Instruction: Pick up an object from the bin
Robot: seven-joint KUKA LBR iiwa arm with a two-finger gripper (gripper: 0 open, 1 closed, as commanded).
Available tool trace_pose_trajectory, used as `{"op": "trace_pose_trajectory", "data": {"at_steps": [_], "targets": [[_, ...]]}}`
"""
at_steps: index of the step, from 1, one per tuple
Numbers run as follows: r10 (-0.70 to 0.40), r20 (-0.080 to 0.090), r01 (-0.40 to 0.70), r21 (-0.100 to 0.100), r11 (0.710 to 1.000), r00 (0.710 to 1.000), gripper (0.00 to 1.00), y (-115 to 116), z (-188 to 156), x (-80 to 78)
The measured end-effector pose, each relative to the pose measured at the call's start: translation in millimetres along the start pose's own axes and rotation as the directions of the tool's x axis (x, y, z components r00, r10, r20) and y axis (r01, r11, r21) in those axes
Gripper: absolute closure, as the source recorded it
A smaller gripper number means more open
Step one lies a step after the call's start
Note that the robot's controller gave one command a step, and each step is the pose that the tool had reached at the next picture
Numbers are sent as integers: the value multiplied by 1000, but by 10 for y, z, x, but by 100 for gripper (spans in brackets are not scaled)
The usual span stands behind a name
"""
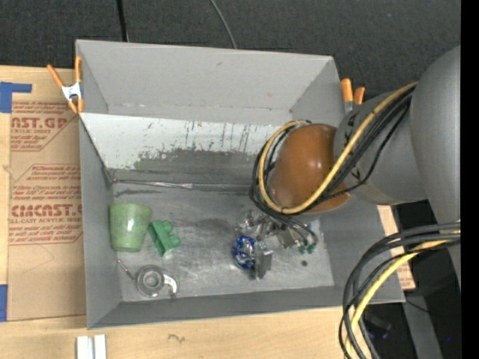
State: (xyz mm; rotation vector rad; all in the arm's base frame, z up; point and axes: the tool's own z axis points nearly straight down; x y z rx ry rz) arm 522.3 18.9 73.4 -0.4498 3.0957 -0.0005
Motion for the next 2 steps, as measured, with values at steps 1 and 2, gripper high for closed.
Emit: {"op": "trace_pose_trajectory", "data": {"at_steps": [1,2], "targets": [[-279,-5,279,-2,960,960,100,-90,-1157,-33],[-508,-5,508,-6,862,862,100,-29,-1598,-141]]}}
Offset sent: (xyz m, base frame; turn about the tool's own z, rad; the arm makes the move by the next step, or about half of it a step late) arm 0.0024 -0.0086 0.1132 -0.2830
